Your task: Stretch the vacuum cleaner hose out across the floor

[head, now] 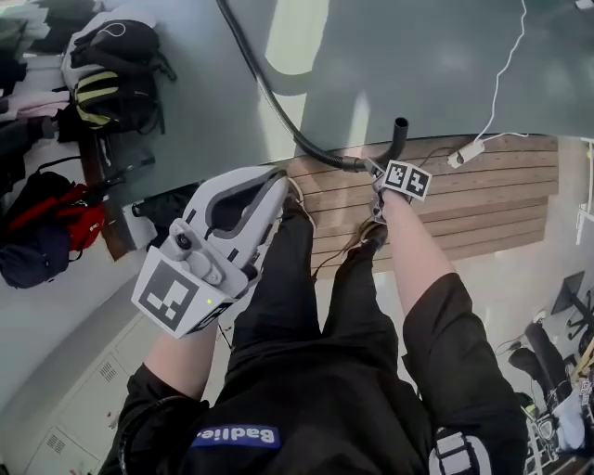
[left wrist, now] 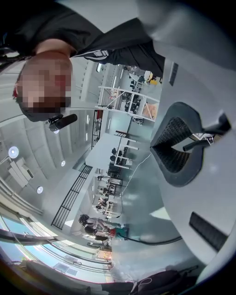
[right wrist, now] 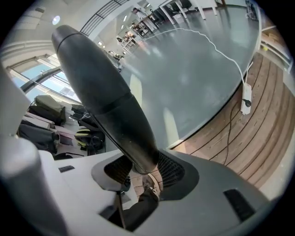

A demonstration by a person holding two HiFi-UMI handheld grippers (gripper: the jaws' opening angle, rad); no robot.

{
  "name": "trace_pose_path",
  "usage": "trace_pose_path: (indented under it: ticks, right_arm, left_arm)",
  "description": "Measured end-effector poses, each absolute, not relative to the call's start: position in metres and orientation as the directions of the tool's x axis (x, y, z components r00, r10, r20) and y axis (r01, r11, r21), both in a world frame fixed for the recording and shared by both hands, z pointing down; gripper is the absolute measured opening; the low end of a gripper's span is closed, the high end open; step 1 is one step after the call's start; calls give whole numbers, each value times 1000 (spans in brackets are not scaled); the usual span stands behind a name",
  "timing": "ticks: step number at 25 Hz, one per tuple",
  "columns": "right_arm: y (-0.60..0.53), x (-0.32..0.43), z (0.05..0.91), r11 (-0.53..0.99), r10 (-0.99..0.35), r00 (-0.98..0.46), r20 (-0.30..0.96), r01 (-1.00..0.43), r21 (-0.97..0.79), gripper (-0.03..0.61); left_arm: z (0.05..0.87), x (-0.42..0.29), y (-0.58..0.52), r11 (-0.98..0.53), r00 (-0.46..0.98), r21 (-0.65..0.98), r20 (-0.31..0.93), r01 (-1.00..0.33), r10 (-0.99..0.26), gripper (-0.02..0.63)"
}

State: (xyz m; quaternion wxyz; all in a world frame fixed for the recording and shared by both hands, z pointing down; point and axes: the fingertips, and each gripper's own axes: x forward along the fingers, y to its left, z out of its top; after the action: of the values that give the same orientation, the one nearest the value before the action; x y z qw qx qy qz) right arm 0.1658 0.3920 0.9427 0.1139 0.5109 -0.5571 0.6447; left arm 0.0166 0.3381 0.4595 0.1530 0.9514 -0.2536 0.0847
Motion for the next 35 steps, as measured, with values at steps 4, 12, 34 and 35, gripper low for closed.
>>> trace_pose_path:
  ticks: [4,12,34,35]
  right_arm:
    - [407,168,1008,-417,-348,-428,834,-726,-547,175]
    - [405,190,1089,-504,-303,-384,872,-713,-489,173]
    - [402,225,1119,-521,-292,-378,878,-707,-478,209]
    - [410,230,1104,-513,-301,-380,875,-709,-484,209]
  left_arm:
    - [486,9,327,-821,851,262,300,-508,-431,-5]
    - [531,2,309,-842,862,279,364,-462,-353,-5]
    - [563,26,332,-846,878,335,390,-415,-276,-5]
    - [552,29,338,-848,880,328,378,-417,-287,-5]
